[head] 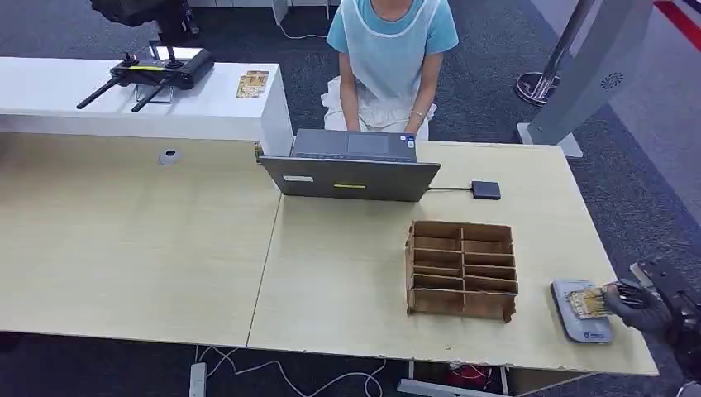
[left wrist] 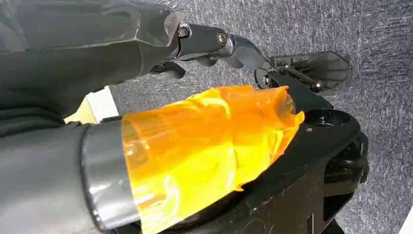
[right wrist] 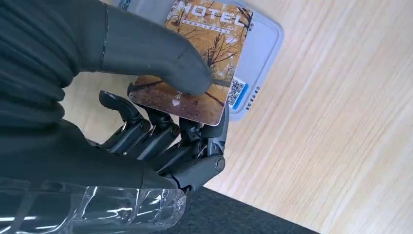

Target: Pass the card to the sensor for recognition and then transmit it.

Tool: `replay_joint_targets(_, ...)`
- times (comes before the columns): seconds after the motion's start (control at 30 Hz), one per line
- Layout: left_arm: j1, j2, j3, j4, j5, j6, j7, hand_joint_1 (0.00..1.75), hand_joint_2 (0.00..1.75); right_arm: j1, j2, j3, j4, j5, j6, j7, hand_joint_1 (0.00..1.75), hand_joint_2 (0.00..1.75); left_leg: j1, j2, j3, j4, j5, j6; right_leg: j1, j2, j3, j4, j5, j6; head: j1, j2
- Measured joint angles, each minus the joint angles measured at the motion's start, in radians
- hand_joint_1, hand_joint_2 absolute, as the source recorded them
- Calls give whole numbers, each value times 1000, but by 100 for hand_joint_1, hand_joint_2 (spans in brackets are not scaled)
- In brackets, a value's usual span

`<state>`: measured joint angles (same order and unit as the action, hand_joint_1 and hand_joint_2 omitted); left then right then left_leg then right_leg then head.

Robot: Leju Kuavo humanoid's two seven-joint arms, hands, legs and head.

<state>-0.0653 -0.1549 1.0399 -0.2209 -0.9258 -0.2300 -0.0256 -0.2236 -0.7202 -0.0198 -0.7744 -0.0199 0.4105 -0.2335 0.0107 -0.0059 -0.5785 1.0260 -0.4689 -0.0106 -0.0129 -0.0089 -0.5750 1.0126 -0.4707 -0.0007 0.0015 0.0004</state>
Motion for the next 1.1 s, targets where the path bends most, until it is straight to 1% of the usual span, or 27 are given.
replay_joint_targets(0.33, 0, -1, 0, 0, -4, 0, 1, 0, 0, -1, 4, 0, 24, 58, -48, 6, 175, 175, 0, 0, 0, 0, 0, 0, 0, 0, 0, 0, 0, 0, 0, 0)
replay_joint_targets(0.63, 0, -5, 3, 0, -5, 0, 1, 0, 0, -4, 14, 0, 37, 69, -61, 3, 175, 175, 0, 0, 0, 0, 0, 0, 0, 0, 0, 0, 0, 0, 0, 0)
replay_joint_targets(0.93, 0, -6, 5, 0, -7, 0, 1, 0, 0, -5, 14, -3, 39, 65, -59, -8, 175, 175, 0, 0, 0, 0, 0, 0, 0, 0, 0, 0, 0, 0, 0, 0)
replay_joint_targets(1.1, 0, -6, 8, 0, -7, 1, 1, 0, 0, -11, 4, -17, 20, 47, -37, -1, 175, 175, 0, 0, -1, 0, 0, 0, 0, 0, 0, 0, 0, 0, 0, 0)
